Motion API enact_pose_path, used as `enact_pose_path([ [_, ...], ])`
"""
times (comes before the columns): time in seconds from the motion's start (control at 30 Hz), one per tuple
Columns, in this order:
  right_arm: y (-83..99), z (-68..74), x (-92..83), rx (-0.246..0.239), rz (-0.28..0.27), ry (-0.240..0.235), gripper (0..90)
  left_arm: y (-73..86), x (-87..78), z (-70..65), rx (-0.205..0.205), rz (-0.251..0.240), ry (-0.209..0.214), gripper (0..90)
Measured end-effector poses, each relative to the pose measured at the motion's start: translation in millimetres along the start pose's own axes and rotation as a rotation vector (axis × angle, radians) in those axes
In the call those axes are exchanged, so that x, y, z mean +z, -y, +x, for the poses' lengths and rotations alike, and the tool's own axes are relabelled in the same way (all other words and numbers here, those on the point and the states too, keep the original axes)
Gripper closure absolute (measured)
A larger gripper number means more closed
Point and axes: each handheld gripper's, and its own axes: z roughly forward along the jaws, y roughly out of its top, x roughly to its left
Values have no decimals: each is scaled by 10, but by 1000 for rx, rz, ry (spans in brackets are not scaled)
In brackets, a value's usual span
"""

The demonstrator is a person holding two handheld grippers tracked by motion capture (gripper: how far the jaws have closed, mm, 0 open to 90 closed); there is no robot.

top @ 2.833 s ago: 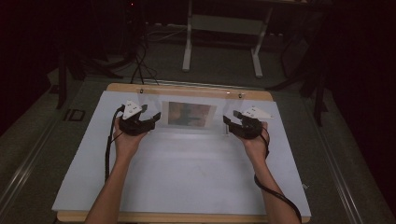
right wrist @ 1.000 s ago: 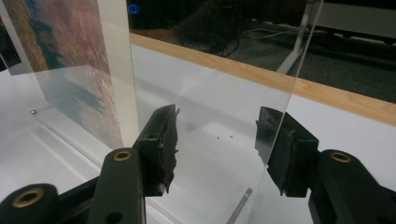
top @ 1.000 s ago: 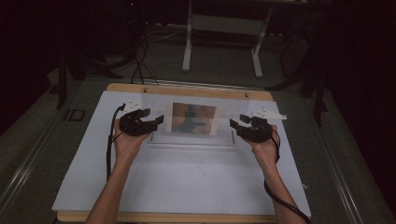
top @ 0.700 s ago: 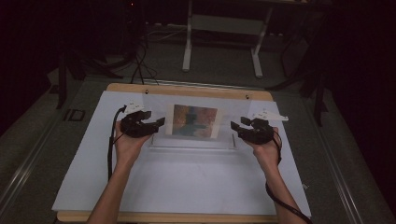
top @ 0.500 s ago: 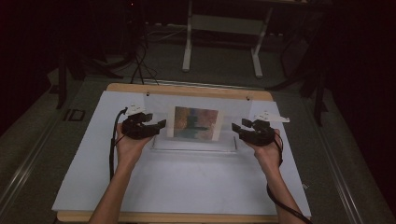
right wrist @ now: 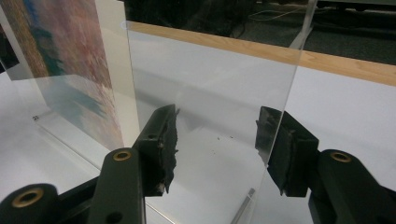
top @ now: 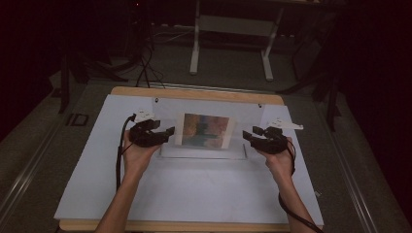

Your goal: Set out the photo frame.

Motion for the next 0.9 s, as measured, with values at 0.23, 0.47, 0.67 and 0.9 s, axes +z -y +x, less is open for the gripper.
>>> enact_pose_path([
  [0.23, 36, 29, -25, -7, -2, 2, 476, 40, -17, 1, 7, -6, 9, 348],
  [0.47, 65, 43, -36, -9, -9, 3, 476, 74, -20, 6, 21, -22, 15, 349],
  [0.67, 81, 44, -39, -11, -12, -2, 476, 111, -36, 15, 14, -38, 27, 356],
  [0.9, 109, 44, -49, -16, -26, -10, 477, 157, -48, 36, 6, -61, 43, 364],
])
